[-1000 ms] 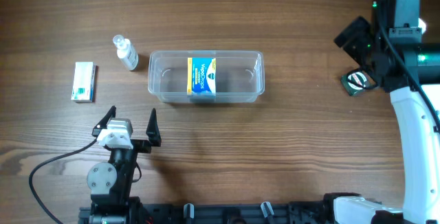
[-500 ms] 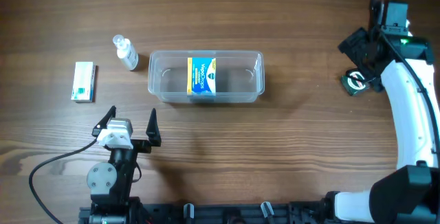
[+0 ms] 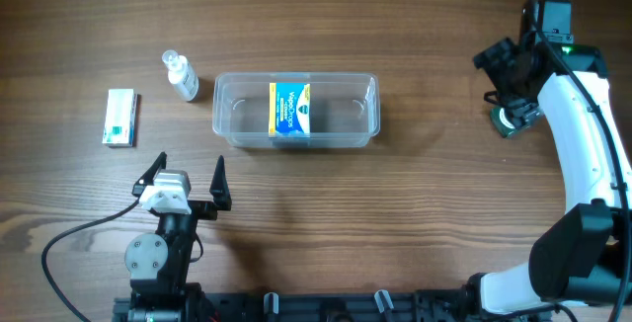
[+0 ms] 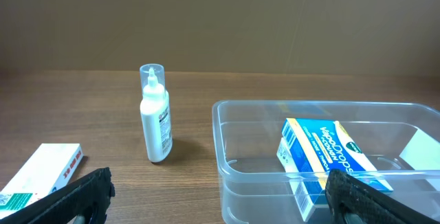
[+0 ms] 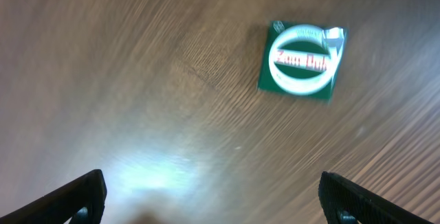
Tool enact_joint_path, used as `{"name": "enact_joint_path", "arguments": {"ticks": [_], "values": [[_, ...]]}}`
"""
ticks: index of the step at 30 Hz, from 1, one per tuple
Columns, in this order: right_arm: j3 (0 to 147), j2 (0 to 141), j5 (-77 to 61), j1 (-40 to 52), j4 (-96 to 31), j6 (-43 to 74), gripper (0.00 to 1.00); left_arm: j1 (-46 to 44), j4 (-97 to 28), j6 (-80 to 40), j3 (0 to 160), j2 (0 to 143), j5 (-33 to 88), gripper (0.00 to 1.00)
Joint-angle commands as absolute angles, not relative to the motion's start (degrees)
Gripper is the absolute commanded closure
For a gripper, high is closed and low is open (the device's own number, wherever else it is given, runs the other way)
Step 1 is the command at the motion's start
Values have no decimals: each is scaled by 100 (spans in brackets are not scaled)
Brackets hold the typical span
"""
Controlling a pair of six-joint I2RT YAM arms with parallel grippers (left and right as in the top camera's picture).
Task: Pack container
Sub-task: 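Move the right gripper to the green ointment tin and grasp it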
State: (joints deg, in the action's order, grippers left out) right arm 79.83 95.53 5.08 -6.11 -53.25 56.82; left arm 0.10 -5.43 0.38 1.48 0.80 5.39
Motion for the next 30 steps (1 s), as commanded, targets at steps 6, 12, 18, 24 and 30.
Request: {"name": "enact_joint_path", "arguments": {"ticks": [6,12,18,24,30], "values": [[7909,9974,1337,-1234,-5505,6298,0,-16,-537,128,106,38,504,0],[7909,10652,1223,-1588,-5159,6117,0,-16,-534,128,106,38,504,0],[7909,11131,849,-1594,-4689,5502,0,-16,-537,128,106,38,504,0],[7909,11690,910,-1594,-4689,5395,0,-16,-534,128,106,38,504,0],[7905,11734,1111,-1594,-4521,5247,0,-16,-534,128,106,38,504,0]]}}
